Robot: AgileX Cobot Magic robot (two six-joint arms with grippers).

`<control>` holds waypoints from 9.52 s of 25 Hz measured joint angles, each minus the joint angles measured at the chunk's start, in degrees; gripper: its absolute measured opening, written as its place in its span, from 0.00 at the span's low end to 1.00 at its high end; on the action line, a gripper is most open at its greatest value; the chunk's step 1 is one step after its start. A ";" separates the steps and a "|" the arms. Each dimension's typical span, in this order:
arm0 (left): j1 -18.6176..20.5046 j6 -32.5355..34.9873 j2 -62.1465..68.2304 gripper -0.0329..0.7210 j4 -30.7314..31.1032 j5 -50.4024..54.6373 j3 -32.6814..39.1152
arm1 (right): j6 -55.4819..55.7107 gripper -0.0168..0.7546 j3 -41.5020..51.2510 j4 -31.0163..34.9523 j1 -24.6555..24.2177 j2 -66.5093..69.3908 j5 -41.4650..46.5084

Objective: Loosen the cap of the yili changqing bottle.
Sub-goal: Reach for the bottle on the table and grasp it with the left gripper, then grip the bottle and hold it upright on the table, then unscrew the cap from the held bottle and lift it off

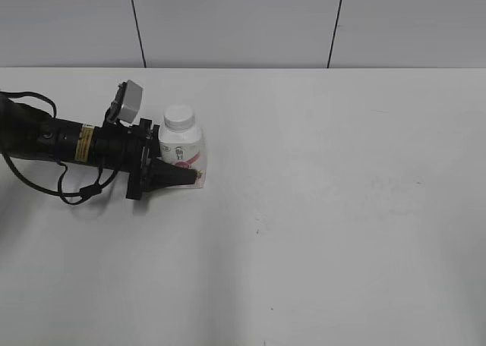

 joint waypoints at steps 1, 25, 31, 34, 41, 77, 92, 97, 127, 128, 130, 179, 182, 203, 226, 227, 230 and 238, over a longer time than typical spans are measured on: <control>-0.15 0.00 0.00 0.60 -0.06 0.00 0.00 | 0.00 0.76 0.00 0.00 0.00 0.00 0.00; -17.27 -2.19 -3.29 0.60 -14.58 12.61 0.00 | 0.00 0.76 0.00 0.00 0.00 0.00 0.00; -17.28 -2.19 -2.84 0.60 -16.94 14.34 0.00 | 0.00 0.76 0.00 0.00 0.00 0.00 0.00; -17.28 -2.19 -1.97 0.60 -17.30 14.36 0.00 | 0.00 0.76 0.00 0.00 0.00 0.00 0.00; -17.24 -2.12 -0.61 0.60 -18.23 13.58 0.00 | 0.00 0.76 0.00 0.00 0.00 0.00 0.00; -16.61 0.67 -0.12 0.60 -14.26 10.29 0.00 | 2.32 0.76 -0.92 -0.43 0.00 2.65 -1.69; -16.61 0.67 -0.12 0.60 -13.65 9.92 0.00 | 9.64 0.76 -20.04 3.73 0.00 49.61 -0.78; -16.61 0.72 -0.12 0.60 -13.60 9.85 0.00 | 9.97 0.76 -28.45 9.53 0.00 61.27 2.97; -16.66 0.72 -0.12 0.60 -13.54 10.05 0.00 | 27.45 0.76 -67.50 10.80 24.45 111.93 2.28; -16.66 0.72 -0.18 0.60 -13.54 10.22 0.00 | 27.50 0.76 -67.50 11.25 24.51 112.60 2.12; -16.66 0.72 -0.22 0.60 -13.49 10.36 0.00 | 27.63 0.76 -67.50 11.45 24.84 113.88 1.34; -16.76 0.72 -0.29 0.60 -13.38 10.63 0.00 | 27.93 0.64 -69.16 11.35 26.17 120.91 -2.98; -16.76 0.72 -0.29 0.60 -13.38 10.63 0.00 | 27.82 0.64 -69.16 11.33 26.17 121.51 -2.98; -16.83 0.72 -0.29 0.59 -13.50 10.86 0.00 | 24.55 0.55 -69.58 10.16 26.53 121.64 -2.02; -16.83 1.43 -0.29 0.58 -13.19 10.33 0.00 | -26.14 0.54 -69.70 10.32 26.53 121.64 -0.67; -16.83 1.56 -0.29 0.58 -13.08 10.20 0.00 | -27.43 0.54 -69.72 10.32 26.53 121.64 -0.42; -16.83 1.55 -0.29 0.57 -12.88 10.08 0.00 | -31.96 0.54 -69.77 10.32 26.53 121.64 -0.01; -16.83 1.80 -0.29 0.57 -12.82 10.01 0.00 | -45.93 0.53 -69.77 10.32 26.53 121.64 0.03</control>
